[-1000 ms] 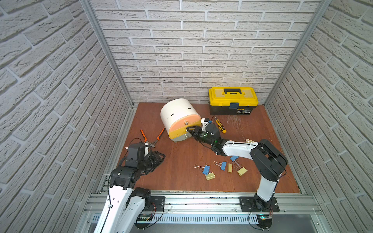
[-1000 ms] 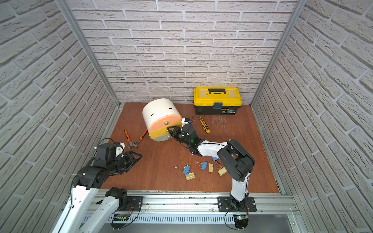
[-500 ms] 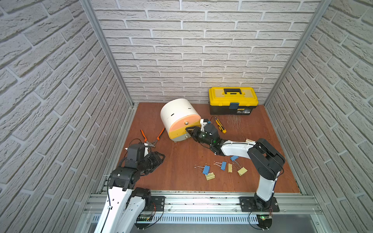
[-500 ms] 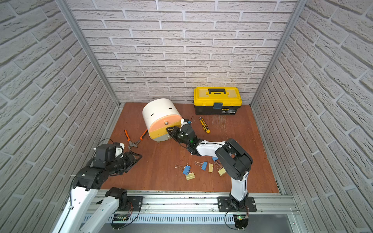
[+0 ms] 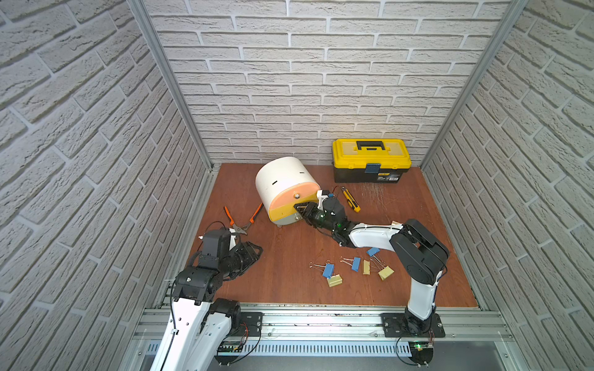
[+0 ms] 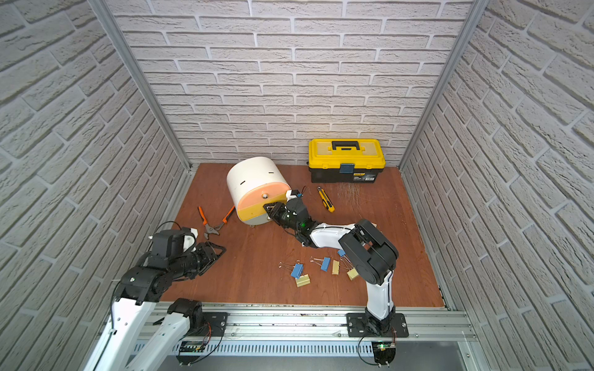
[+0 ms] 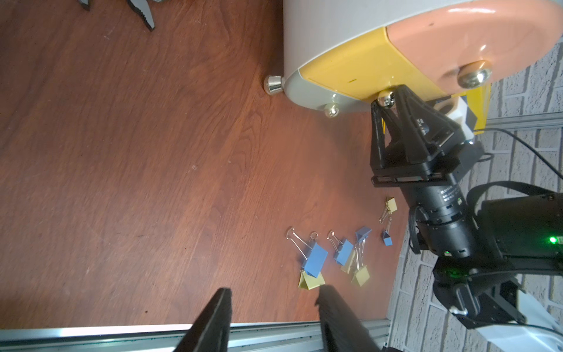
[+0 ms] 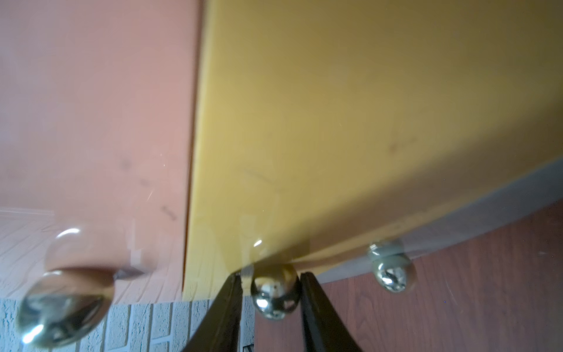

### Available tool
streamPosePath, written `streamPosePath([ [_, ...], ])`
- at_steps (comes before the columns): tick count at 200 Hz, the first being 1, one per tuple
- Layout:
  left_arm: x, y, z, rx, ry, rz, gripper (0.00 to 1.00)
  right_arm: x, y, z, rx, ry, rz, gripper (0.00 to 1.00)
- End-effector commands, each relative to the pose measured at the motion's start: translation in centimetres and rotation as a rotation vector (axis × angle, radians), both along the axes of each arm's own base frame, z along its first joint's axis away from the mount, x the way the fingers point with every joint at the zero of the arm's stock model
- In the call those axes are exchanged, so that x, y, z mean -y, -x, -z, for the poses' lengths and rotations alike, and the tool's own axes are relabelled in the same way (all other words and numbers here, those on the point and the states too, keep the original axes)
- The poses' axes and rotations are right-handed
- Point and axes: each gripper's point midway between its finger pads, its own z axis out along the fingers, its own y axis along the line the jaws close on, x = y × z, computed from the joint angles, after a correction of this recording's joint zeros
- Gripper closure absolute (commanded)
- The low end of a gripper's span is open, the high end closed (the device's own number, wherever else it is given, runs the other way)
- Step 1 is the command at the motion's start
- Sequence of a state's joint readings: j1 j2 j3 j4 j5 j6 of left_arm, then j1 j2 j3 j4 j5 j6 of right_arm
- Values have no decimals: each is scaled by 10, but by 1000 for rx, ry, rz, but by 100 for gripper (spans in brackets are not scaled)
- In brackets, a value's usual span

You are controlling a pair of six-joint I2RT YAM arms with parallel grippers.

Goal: Put the binder clips in the drawer according to color
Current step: Open the drawer in the storage box.

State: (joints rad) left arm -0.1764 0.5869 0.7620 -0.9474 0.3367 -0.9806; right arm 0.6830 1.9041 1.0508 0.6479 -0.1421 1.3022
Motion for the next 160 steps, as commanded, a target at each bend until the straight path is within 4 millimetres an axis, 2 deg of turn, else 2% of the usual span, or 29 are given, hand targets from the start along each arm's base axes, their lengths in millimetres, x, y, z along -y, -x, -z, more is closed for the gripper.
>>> streamPosePath([
  [1,-3,-1,-8,30,-13,-6,49,-6,-6,-18,48,-38,10,66],
  [64,-4,-1,-11,41,-11,-14,49,0,5,-18,47,-29,6,70],
  [160,-2,-8,-18,57,-7,-5,49,25,53,-14,34,4,-6,72],
])
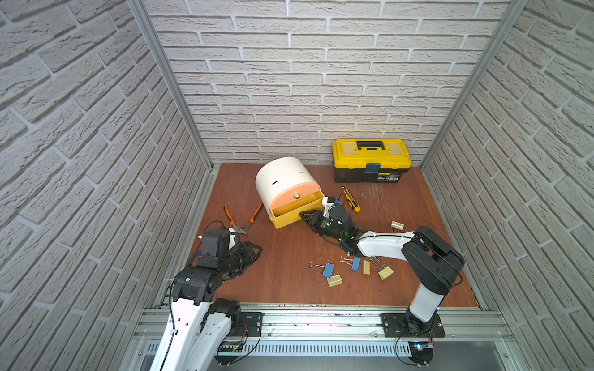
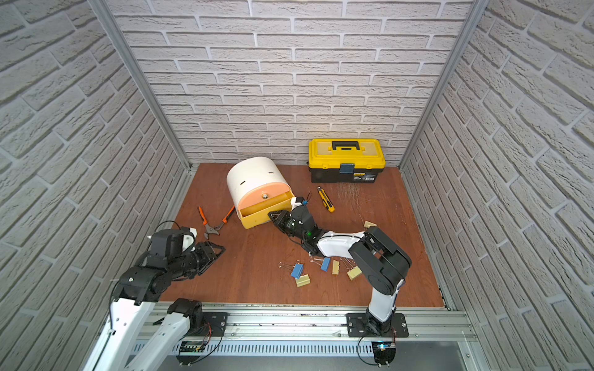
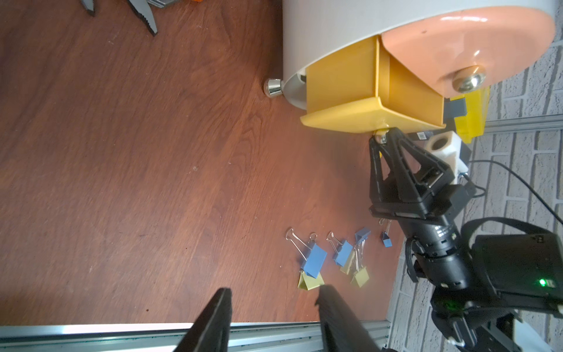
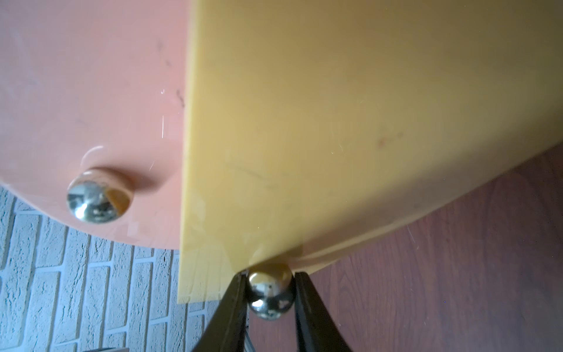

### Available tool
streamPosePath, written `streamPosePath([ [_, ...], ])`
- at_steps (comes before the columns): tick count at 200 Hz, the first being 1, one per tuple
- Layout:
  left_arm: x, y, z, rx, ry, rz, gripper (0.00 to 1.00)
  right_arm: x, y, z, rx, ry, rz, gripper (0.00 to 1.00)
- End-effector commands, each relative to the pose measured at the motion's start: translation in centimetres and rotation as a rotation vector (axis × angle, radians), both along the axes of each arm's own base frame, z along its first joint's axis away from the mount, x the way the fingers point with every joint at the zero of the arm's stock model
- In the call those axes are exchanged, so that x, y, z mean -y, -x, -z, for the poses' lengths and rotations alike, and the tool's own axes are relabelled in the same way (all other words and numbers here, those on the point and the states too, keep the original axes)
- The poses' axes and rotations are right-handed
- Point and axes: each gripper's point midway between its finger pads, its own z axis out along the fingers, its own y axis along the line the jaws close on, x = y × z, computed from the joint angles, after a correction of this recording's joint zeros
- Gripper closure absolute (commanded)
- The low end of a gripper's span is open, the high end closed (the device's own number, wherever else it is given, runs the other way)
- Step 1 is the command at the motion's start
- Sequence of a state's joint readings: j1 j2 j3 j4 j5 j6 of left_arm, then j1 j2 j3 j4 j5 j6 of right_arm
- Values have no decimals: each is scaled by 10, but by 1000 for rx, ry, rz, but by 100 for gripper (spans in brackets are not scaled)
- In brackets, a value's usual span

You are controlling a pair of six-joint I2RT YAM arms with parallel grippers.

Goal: Put the binder clips in the drawer according to color
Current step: Open the drawer in the storage box.

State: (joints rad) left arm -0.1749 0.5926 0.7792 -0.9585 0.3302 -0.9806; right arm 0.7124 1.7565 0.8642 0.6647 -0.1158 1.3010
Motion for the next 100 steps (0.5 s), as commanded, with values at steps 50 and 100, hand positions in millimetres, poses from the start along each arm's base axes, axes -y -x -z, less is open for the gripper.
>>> streamPosePath([
  [50,0,-9,-18,65,-2,0,49,16,31,-13,36,1,-5,72],
  [100,-1,-11,-21,74,-4,-2,49,17,45,-3,13,20,-33,73],
])
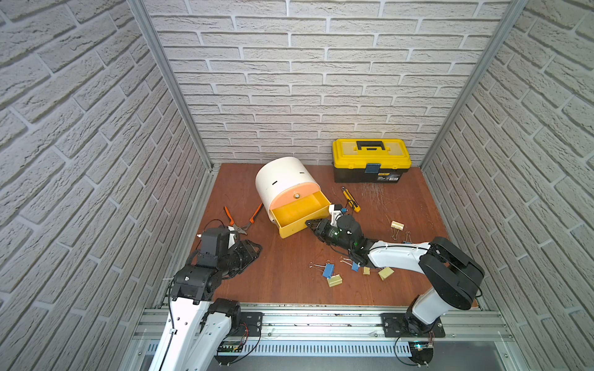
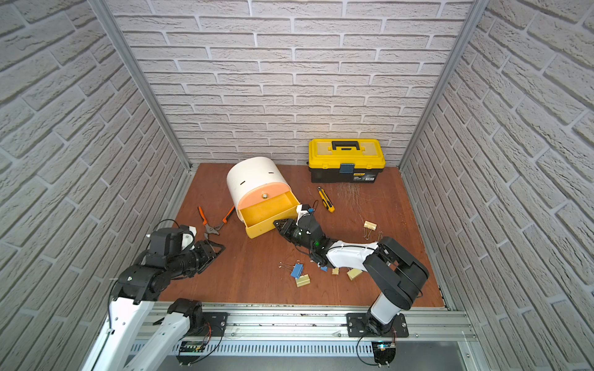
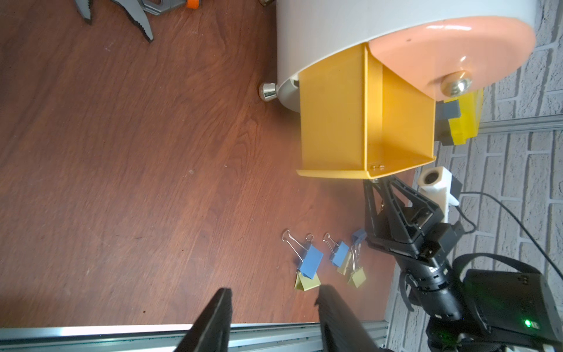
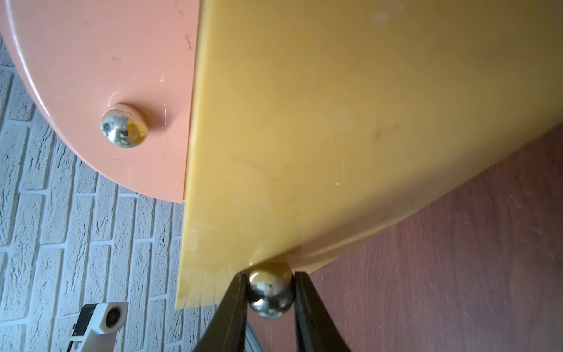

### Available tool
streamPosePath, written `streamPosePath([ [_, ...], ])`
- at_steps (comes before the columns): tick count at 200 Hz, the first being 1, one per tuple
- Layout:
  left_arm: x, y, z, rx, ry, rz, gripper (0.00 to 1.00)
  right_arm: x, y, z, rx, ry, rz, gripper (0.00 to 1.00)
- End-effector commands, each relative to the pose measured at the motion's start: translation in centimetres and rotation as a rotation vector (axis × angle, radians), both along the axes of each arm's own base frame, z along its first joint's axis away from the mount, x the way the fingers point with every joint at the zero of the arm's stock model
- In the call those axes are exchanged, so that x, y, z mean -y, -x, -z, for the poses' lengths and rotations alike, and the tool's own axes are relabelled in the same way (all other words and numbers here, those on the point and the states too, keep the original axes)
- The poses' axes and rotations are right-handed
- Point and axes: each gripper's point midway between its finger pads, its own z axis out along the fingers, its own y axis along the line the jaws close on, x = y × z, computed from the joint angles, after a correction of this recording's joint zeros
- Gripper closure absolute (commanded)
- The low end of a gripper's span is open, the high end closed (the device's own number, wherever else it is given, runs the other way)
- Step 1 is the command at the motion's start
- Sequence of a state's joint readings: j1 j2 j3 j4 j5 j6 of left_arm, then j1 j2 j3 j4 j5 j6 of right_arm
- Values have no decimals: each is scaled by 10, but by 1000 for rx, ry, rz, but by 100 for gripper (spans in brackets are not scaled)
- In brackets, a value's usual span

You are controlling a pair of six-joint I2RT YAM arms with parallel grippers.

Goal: Put the binder clips in the drawer according to color
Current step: Open the drawer in the storage box.

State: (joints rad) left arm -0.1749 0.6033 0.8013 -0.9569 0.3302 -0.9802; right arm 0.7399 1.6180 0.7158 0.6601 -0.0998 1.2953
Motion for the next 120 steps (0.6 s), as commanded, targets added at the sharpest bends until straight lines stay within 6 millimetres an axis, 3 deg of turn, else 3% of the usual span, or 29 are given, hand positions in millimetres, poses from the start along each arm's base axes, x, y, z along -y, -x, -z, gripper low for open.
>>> streamPosePath([
  [1,-1,-8,-15,62,-5,-3,49,-2,9,-5,17,3,-20,73],
  [76,-2,-7,-16,69,-4,-7,49,-2,14,-3,8,22,-32,71],
  [120,-2,-8,-15,72,-3,-8,49,3,16,0,-4,61,-25,50],
])
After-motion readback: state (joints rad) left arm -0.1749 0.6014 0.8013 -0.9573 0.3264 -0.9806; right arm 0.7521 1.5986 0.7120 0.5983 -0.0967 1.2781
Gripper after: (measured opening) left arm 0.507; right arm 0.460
